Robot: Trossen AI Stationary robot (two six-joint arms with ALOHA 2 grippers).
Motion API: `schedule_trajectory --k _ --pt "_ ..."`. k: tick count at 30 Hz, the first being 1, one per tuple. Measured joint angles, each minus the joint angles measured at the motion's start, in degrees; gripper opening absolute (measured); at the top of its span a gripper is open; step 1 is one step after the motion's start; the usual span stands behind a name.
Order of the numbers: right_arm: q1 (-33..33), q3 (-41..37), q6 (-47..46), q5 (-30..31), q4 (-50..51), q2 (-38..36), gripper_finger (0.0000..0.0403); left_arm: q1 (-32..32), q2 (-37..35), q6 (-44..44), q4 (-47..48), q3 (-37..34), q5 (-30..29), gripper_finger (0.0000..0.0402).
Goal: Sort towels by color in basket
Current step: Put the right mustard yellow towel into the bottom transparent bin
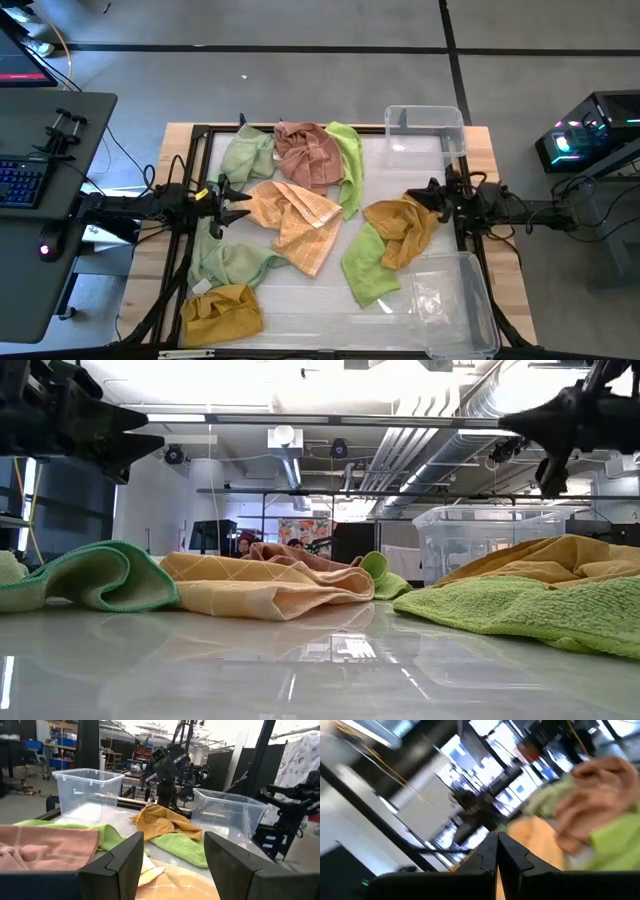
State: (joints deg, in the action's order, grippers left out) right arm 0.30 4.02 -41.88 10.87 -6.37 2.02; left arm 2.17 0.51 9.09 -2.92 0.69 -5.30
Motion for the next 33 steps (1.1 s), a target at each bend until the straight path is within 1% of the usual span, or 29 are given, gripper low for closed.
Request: schedule_trajectory --k 3,6,12,14,17,19,22,25,27,29,30,33 --pt "0.0 3.5 -3.2 0.2 2.3 2.1 0.0000 0.0 0.0 2.2 0.0 0.0 -0.2 0.0195" --pt "0.0 10.3 -2.7 0.6 10.1 6.5 0.0000 0.0 0.0 2.2 0.0 0.0 -0.1 0.0195" --pt "0.0 28.0 -1.8 4.9 36.3 21.0 0.0001 0.0 0.0 0.3 0.0 0.0 -0.1 0.0195" --pt "-0.1 33.3 -1.8 5.2 44.3 26.6 0.0003 0.0 0.0 -0.5 0.0 0.0 -0.1 0.0195" --pt "-0.1 39.8 -5.4 5.1 54.2 34.6 0.0017 0.0 0.0 -1.5 0.1 0.0 -0.1 0.0195" --pt "-0.1 42.6 -8.6 3.9 60.3 39.7 0.0034 0.0 0.0 -2.2 0.0 0.0 -0.1 0.0195" --pt "-0.8 44.7 -11.0 -0.7 65.6 46.2 0.0074 0.0 0.0 -2.1 0.0 0.0 -0.1 0.0195" --pt "-2.1 44.2 -13.4 -6.0 67.2 51.2 0.0125 0.0 0.0 -1.8 0.0 0.0 0.0 0.0195" --pt "-3.2 43.1 -13.8 -8.1 67.6 54.1 0.0161 0.0 0.0 -1.8 0.0 0.0 -0.1 0.0195" --pt "-4.2 42.5 -14.6 -7.9 68.2 57.1 0.0193 0.0 0.0 -1.8 0.0 0.0 0.0 0.0195" --pt "-4.8 42.4 -16.4 -7.2 69.0 58.5 0.0206 0.0 0.0 -1.8 0.0 0.0 0.0 0.0195" --pt "-6.4 42.3 -21.5 -5.4 70.7 62.5 0.0227 0.0 0.0 -1.8 0.0 0.0 0.0 0.0195"
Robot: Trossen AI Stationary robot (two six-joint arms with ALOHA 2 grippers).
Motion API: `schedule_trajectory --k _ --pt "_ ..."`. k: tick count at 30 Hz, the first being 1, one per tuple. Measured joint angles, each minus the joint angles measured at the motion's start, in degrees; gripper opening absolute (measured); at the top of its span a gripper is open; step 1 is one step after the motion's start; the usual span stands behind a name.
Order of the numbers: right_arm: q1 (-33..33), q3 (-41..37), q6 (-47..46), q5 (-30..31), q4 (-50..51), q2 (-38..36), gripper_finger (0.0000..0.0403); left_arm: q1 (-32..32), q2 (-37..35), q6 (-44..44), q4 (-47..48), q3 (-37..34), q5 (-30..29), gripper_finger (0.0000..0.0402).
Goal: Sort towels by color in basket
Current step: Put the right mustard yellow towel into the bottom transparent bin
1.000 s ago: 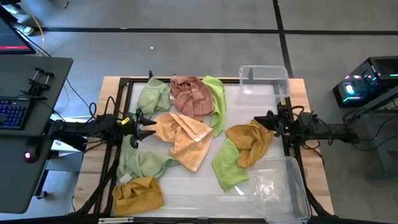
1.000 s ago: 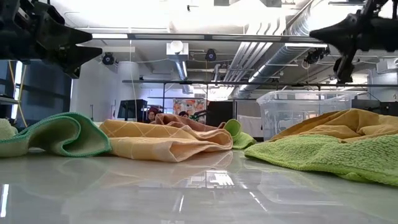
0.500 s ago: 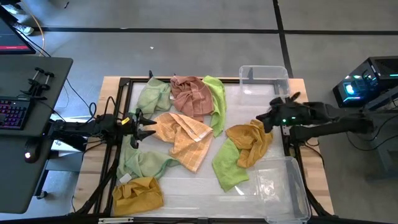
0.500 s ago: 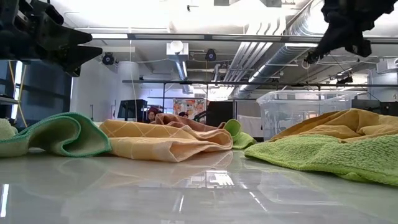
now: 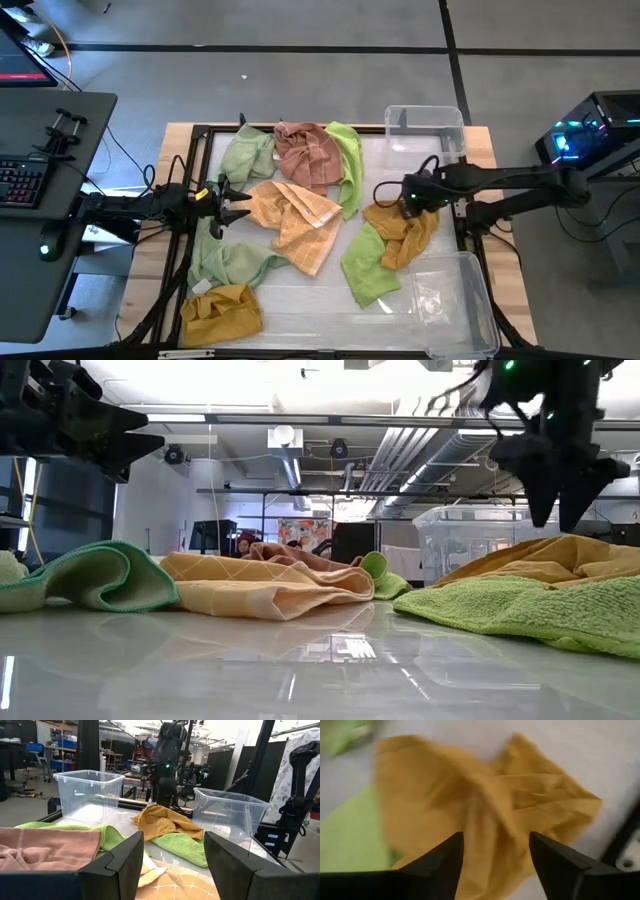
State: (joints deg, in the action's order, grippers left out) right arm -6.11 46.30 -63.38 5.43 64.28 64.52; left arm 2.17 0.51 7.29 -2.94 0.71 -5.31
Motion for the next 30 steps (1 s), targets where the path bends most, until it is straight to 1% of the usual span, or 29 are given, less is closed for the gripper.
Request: schedule_trajectory --k 3,5,11,15,18,20,23,27,30 --pt "-1.2 0.0 -0.6 -1.0 -0.6 3.3 0.0231 0.0 0.0 0.1 0.0 0.0 0.0 0.0195" --pt "-1.6 0.0 0.5 -1.7 -1.5 5.5 0.0231 0.0 0.0 1.2 0.0 0.0 0.1 0.0195" --pt "-1.8 0.0 6.1 -2.6 -2.7 12.9 0.0231 0.0 0.0 5.8 0.0 0.0 0.1 0.0195" --pt "-1.8 0.0 10.9 -4.8 -4.3 18.2 0.0230 0.0 0.0 6.1 0.0 0.0 0.1 0.0195" --pt "-1.8 0.0 14.4 -6.7 -5.8 21.9 0.0217 0.0 0.0 6.1 0.0 0.0 0.1 0.0195" --pt "-1.8 0.0 16.0 -7.1 -6.3 24.2 0.0200 0.0 0.0 6.1 0.0 0.0 0.1 0.0195" --pt "-1.8 0.0 18.0 -7.7 -6.9 26.7 0.0160 0.0 0.0 7.1 0.0 0.0 0.1 0.0195" --pt "-1.8 0.1 19.3 -7.9 -6.8 28.0 0.0082 0.0 0.0 9.0 0.1 0.0 0.1 0.0195" --pt "-1.8 0.7 18.7 -7.0 -4.6 26.2 0.0018 0.0 0.0 9.1 0.1 0.0 0.1 0.0195"
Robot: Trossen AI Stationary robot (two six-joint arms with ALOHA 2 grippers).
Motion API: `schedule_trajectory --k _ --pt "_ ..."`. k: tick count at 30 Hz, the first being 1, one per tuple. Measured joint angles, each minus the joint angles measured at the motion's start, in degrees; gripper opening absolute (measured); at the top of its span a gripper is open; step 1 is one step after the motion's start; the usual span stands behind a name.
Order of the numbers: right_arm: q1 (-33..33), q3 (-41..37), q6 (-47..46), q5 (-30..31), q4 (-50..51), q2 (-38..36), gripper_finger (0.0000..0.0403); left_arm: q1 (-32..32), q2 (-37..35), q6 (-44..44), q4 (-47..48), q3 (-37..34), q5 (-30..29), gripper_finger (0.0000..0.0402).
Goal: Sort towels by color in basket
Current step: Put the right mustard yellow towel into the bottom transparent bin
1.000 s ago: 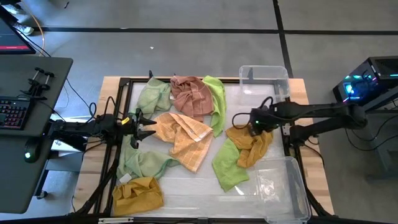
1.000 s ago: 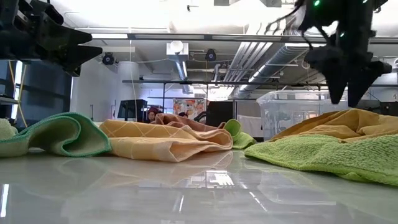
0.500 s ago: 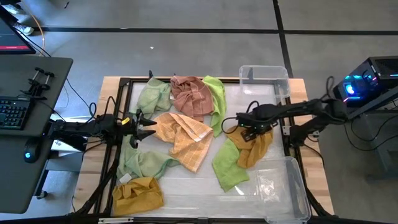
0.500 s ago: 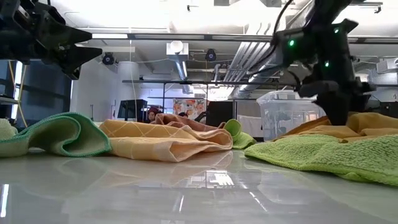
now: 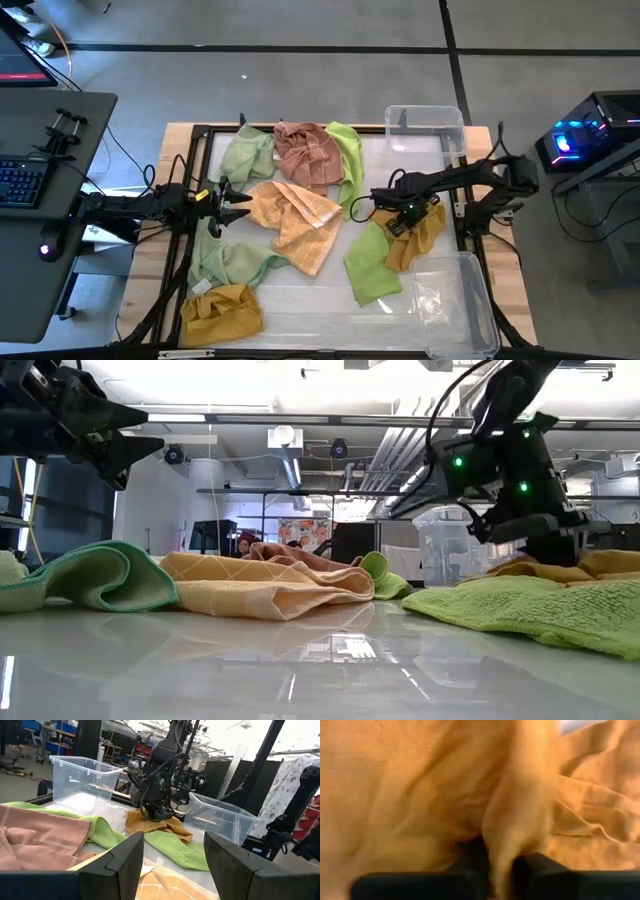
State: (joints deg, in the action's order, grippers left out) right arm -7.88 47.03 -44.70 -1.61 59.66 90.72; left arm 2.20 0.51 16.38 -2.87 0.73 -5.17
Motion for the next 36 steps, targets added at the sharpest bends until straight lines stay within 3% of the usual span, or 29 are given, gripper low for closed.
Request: schedule_trajectory --k 5,11,17,23,28,36 --pt "1.7 7.0 -4.3 3.0 9.4 -7.8 0.0015 0.0 0.0 1.2 0.0 0.0 0.0 0.0195" --pt "7.3 28.0 -5.5 5.2 30.3 -13.4 0.0008 0.0 0.0 3.0 0.0 0.0 0.1 0.0195" --pt "16.7 48.6 -6.3 6.2 26.2 -17.9 0.0005 0.0 0.0 3.0 0.0 0.0 0.1 0.0195" --pt "30.7 64.2 -19.5 8.1 29.2 -18.3 0.0003 0.0 0.0 3.0 0.4 0.0 0.1 0.0195" --pt "43.6 66.4 -40.8 -1.4 30.3 -18.2 0.0003 0.0 0.0 3.0 0.1 0.0 0.1 0.0195" --pt "59.6 55.6 -56.4 -0.5 30.3 -18.1 0.0003 0.0 0.0 3.1 0.1 0.0 0.0 0.0195"
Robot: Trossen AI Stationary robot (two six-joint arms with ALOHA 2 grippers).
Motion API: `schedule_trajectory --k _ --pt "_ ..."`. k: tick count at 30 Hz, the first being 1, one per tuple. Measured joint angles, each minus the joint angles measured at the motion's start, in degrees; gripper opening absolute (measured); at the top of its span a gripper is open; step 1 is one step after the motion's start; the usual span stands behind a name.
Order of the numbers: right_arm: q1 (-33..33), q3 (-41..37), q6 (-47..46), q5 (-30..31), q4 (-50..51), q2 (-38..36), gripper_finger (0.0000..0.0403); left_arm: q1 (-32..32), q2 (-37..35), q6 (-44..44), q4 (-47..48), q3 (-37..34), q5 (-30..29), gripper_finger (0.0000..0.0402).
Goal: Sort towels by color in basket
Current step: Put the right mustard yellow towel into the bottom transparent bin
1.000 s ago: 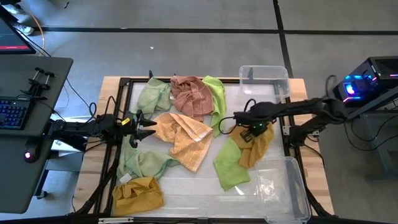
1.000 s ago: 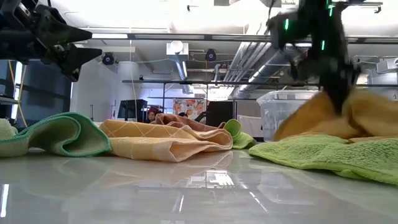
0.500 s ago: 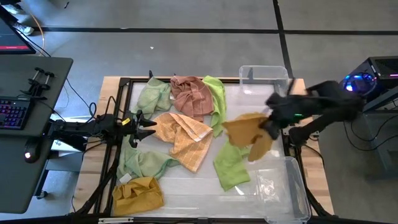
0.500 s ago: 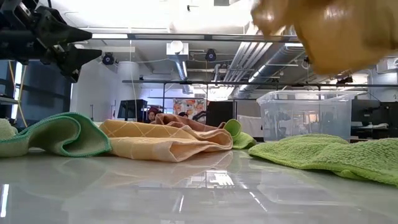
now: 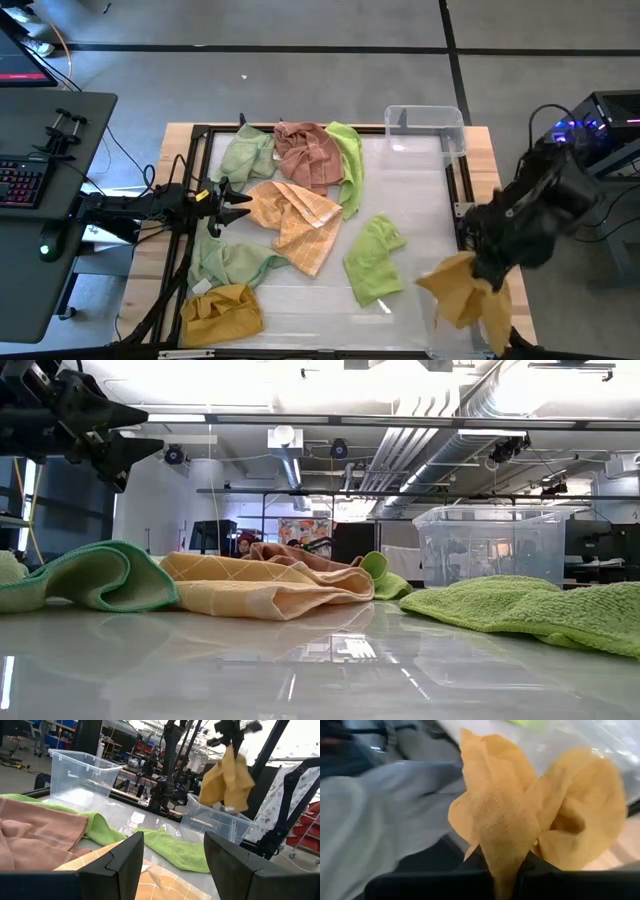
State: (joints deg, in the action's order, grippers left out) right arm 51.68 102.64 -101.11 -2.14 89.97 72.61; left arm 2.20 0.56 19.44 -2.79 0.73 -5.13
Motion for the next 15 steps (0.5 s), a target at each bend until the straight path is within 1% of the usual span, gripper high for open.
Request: schedule_trajectory --k 2,5,10,12,15 --pt "1.5 -4.2 -0.4 3.5 -2.3 0.0 0.0003 0.0 0.0 0.0 0.0 0.0 0.0 0.0195" --pt "2.2 -9.7 1.5 7.9 -8.9 0.0 0.0003 0.0 0.0 0.4 0.0 0.0 0.0 0.0195" --pt "2.7 -15.7 4.4 20.1 -19.7 -0.2 0.0003 0.0 0.0 1.5 0.0 0.0 -0.1 0.0195" --pt "3.1 -17.3 5.0 21.6 -22.2 -0.2 0.0003 0.0 0.0 1.5 -0.1 0.0 -0.2 0.0195" --pt "4.7 -19.1 3.8 21.1 -23.6 -0.2 0.0003 0.0 0.0 1.6 -0.1 0.0 -0.3 0.0195"
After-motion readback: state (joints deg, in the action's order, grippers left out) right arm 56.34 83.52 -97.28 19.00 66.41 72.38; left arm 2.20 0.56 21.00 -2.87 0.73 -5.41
